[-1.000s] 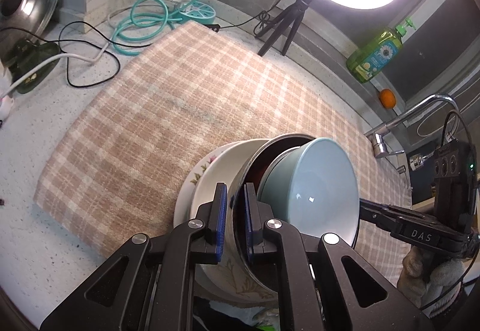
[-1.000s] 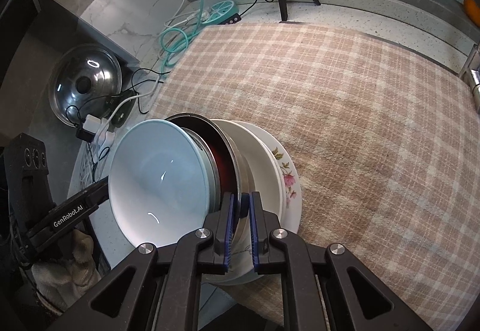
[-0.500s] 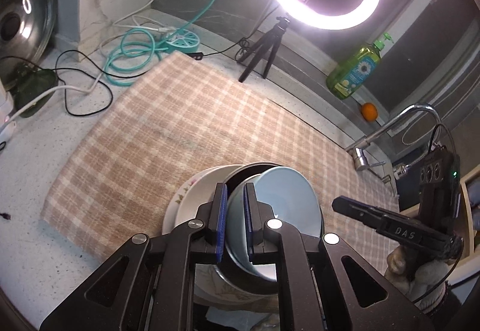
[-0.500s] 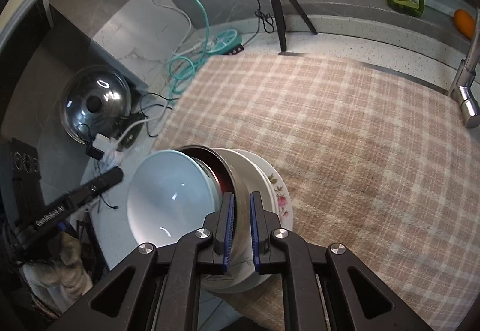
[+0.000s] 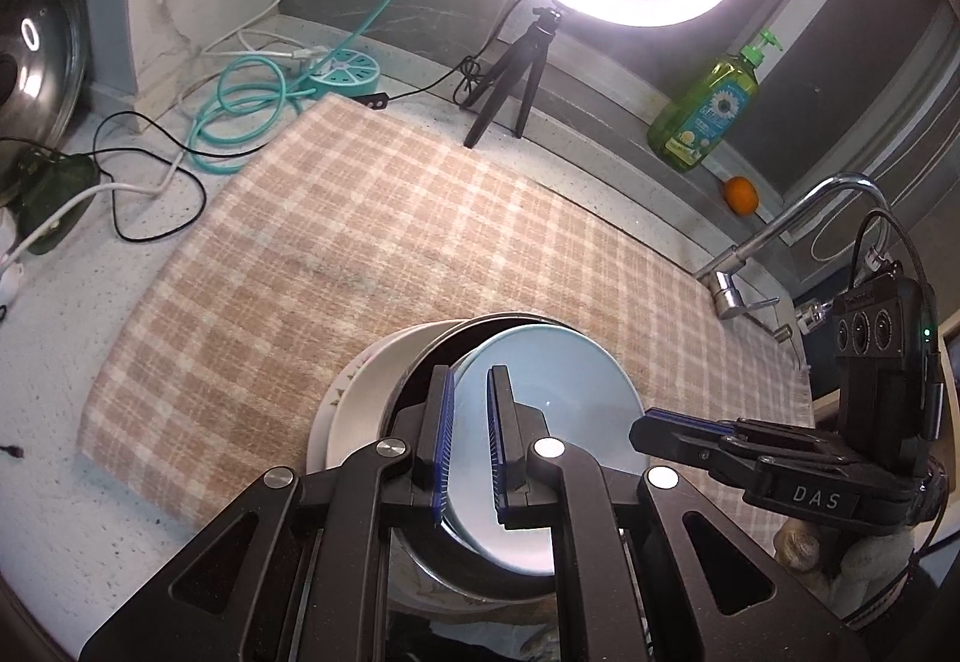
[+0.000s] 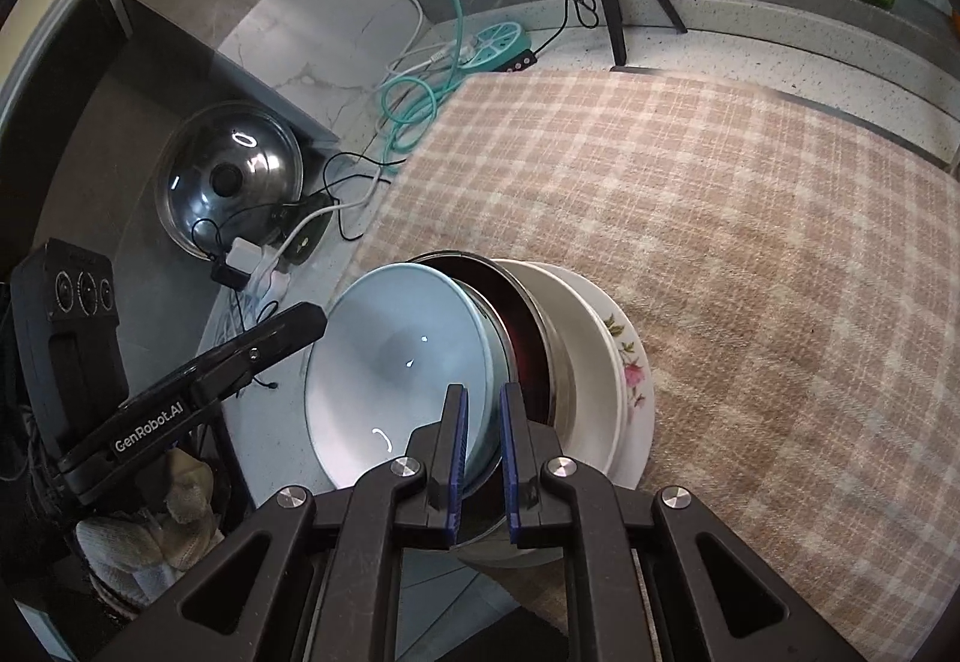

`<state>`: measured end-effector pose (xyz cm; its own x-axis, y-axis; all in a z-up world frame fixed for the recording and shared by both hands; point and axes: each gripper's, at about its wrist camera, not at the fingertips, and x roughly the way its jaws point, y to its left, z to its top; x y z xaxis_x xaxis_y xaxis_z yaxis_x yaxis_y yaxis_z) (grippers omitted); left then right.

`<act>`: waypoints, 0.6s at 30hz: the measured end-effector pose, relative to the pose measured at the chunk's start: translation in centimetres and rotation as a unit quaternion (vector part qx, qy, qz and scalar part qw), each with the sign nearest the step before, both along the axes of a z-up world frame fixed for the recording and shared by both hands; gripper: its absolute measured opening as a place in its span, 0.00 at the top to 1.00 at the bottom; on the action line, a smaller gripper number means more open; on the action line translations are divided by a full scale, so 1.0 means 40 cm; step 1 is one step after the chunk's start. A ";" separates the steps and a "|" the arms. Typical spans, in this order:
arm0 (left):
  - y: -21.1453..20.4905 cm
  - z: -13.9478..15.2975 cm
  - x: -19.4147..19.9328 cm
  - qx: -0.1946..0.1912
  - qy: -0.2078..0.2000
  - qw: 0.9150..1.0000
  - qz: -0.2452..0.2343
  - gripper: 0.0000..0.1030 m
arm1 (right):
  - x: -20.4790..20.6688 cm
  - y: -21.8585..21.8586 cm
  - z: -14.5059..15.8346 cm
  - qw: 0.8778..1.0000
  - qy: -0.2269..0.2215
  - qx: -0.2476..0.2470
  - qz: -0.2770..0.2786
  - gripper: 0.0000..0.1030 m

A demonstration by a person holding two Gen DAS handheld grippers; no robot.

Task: Organize plates and bowls
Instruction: 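Open both grippers and pull them back from the bowl stack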

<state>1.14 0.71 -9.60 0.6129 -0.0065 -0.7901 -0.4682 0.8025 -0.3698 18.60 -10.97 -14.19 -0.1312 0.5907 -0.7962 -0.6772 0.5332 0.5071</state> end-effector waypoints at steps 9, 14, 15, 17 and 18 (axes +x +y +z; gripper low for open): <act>0.004 0.023 -0.027 0.003 -0.008 1.000 0.016 0.91 | -0.006 -0.018 0.021 1.000 -0.014 0.008 -0.001 0.90; -0.011 0.055 -0.078 0.031 -0.016 0.999 0.015 0.89 | -0.028 -0.064 0.054 0.998 -0.051 0.019 -0.018 0.90; -0.016 0.057 -0.086 0.037 -0.014 0.999 0.011 0.87 | -0.033 -0.076 0.061 0.998 -0.058 0.022 -0.027 0.87; -0.028 0.060 -0.104 0.053 -0.010 0.999 -0.004 0.78 | -0.049 -0.103 0.075 0.996 -0.073 0.028 -0.048 0.75; -0.033 0.061 -0.112 0.059 -0.011 0.998 -0.011 0.76 | -0.057 -0.115 0.083 0.994 -0.084 0.029 -0.058 0.68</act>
